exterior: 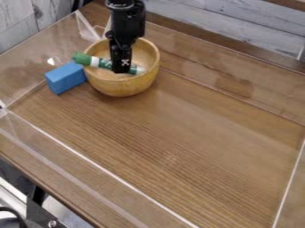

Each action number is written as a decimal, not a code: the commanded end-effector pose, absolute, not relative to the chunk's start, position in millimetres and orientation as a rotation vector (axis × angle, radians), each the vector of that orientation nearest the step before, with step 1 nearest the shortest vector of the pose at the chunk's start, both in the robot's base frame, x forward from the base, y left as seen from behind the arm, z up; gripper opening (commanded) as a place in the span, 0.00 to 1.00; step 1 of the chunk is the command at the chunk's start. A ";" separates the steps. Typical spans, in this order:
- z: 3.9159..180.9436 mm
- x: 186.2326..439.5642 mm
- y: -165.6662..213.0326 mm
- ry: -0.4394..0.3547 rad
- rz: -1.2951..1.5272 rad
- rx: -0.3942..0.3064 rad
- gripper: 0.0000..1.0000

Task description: Remove the green marker from inside the brown bowl and put it on the table

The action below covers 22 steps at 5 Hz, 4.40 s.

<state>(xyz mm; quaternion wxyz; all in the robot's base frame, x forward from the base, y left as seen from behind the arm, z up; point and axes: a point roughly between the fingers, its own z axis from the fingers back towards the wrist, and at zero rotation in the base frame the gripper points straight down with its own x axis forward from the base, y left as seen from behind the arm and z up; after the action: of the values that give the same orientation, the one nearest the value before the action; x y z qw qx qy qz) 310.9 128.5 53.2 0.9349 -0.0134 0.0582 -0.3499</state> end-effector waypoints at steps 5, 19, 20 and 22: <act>97.6 314.9 131.8 0.079 -0.662 0.038 0.00; 93.7 311.7 137.4 0.064 -0.554 -0.003 0.00; 95.7 311.8 136.4 0.060 -0.546 -0.005 0.00; 98.6 312.2 135.0 0.052 -0.525 -0.007 0.00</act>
<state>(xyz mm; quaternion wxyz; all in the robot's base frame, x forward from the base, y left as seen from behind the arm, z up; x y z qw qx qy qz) 304.8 129.7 66.8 0.9620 -0.0339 0.0657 -0.2627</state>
